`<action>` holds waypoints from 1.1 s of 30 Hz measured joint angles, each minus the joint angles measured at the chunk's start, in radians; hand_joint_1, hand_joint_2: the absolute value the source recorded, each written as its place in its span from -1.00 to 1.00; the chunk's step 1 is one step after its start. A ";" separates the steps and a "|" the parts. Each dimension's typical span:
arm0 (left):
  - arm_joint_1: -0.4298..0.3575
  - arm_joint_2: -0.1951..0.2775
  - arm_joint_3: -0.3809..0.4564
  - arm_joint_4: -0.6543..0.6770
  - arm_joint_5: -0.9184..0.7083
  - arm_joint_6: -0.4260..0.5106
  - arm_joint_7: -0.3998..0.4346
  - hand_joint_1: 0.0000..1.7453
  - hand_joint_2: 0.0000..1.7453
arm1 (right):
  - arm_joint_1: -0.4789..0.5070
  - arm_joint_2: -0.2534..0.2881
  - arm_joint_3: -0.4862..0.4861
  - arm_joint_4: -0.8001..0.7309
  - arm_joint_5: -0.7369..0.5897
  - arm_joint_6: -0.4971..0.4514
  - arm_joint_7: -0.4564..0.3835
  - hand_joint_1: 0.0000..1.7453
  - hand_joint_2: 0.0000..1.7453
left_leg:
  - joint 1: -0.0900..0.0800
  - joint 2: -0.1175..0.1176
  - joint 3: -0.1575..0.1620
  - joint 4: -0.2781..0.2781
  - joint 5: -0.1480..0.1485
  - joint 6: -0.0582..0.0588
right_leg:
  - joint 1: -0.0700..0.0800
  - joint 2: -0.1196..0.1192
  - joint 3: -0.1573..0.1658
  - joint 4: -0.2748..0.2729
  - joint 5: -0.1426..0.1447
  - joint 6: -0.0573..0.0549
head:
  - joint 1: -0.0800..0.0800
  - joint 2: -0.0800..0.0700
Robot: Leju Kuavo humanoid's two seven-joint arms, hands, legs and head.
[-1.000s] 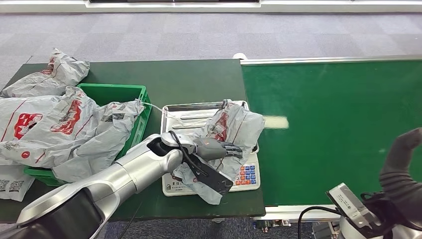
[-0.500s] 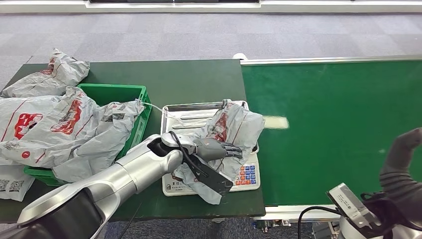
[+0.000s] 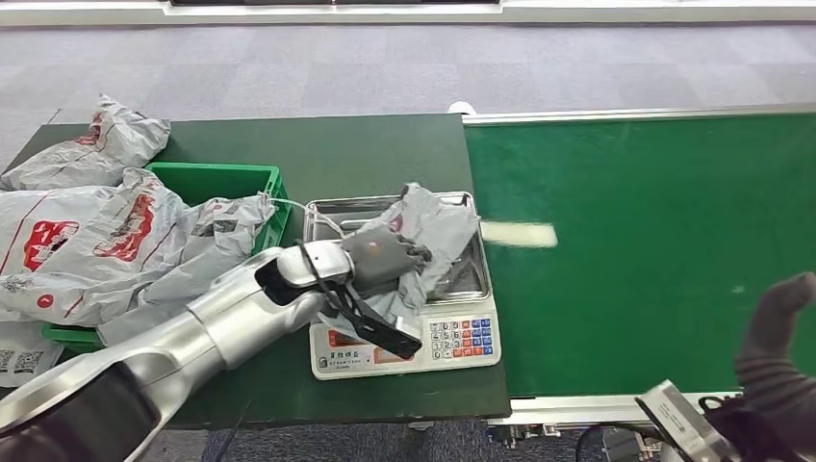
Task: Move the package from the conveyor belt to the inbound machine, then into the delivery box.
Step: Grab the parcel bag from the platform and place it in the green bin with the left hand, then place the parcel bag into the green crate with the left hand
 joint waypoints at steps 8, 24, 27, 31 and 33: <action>0.136 0.210 0.162 -0.383 -0.172 0.035 0.069 1.00 1.00 | 0.113 -0.003 0.000 -0.077 0.003 0.000 -0.001 -1.00 1.00 | 0.000 -0.003 -0.003 -0.001 0.001 -0.001 | 0.000 -0.003 -0.002 0.001 -0.003 -0.003 | 0.000 0.000; 0.240 0.307 0.379 -0.593 -0.258 0.031 0.113 1.00 1.00 | 0.134 -0.003 0.002 -0.097 0.016 0.000 0.000 -1.00 1.00 | 0.000 -0.004 -0.003 -0.001 0.001 -0.001 | 0.000 -0.003 -0.002 0.001 -0.002 -0.003 | 0.000 0.000; 0.236 0.327 0.435 -0.561 -0.322 0.073 0.152 1.00 1.00 | 0.138 -0.003 0.004 -0.097 0.027 0.000 -0.001 -1.00 1.00 | 0.000 -0.003 -0.003 -0.001 0.001 -0.002 | 0.000 -0.002 -0.003 0.001 -0.002 -0.003 | 0.000 0.000; 0.220 0.370 0.543 -0.463 -0.343 0.102 0.143 1.00 1.00 | 0.153 -0.003 0.011 -0.097 0.035 0.000 0.000 -1.00 1.00 | 0.000 0.000 -0.003 -0.001 0.001 -0.002 | 0.000 0.000 -0.005 0.002 -0.002 -0.004 | 0.000 0.000; 0.216 0.386 0.576 -0.430 -0.342 0.103 0.136 1.00 1.00 | 0.157 -0.003 0.015 -0.097 0.036 0.000 0.000 -1.00 1.00 | 0.000 -0.001 -0.003 -0.001 0.002 -0.003 | 0.001 0.000 -0.005 0.002 -0.001 -0.004 | 0.000 0.000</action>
